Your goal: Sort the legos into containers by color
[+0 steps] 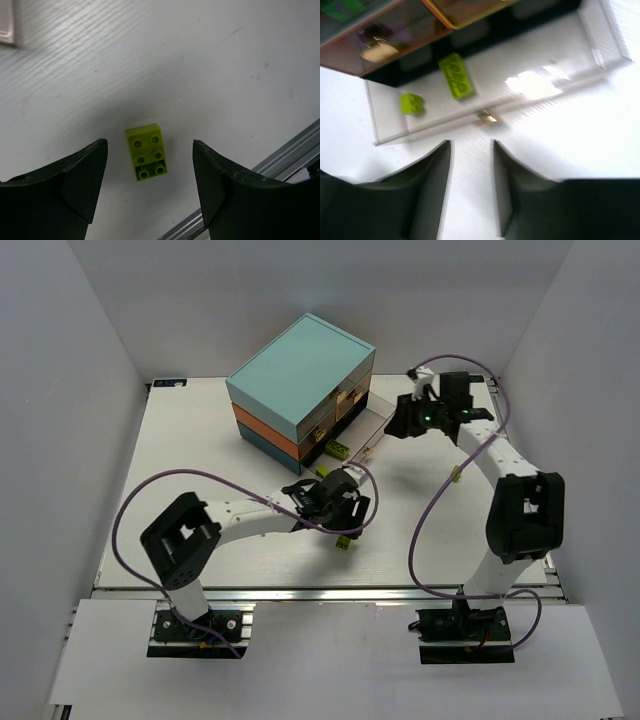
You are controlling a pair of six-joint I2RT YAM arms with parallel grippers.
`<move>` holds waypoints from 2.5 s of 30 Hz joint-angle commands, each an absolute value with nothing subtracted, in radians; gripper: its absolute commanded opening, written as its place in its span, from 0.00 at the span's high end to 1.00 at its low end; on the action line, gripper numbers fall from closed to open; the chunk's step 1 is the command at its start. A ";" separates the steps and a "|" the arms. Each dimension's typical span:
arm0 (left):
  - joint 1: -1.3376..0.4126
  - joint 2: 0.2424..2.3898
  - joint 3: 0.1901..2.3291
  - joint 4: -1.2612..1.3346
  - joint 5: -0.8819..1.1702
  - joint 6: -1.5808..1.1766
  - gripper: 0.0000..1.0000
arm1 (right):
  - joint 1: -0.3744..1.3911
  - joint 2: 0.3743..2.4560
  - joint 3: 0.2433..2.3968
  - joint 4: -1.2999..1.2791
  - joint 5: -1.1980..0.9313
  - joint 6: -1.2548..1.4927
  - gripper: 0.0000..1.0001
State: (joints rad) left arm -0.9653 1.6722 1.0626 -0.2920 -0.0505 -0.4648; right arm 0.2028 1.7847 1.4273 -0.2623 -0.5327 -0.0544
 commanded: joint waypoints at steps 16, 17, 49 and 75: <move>-1.065 1.885 1.252 -0.517 -0.213 -0.448 0.37 | 0.012 1.575 1.209 -0.296 -0.586 -0.081 0.33; -1.065 1.885 1.253 -0.520 -0.213 -0.448 0.51 | 0.012 1.571 1.206 -0.301 -0.589 -0.084 0.34; -0.793 2.155 1.946 -0.621 -0.571 -0.167 0.40 | -0.084 1.485 1.034 -0.324 -0.440 -0.192 0.33; -0.801 1.363 1.117 -0.370 -0.199 -0.556 0.50 | -0.084 1.791 1.164 -0.292 0.057 -0.118 0.43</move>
State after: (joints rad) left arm -0.8009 1.4494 1.2301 -0.4171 -0.2306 -0.4259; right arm -0.0811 1.7458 1.1194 -0.3286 0.0269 -0.1360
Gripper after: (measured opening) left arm 0.492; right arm 0.588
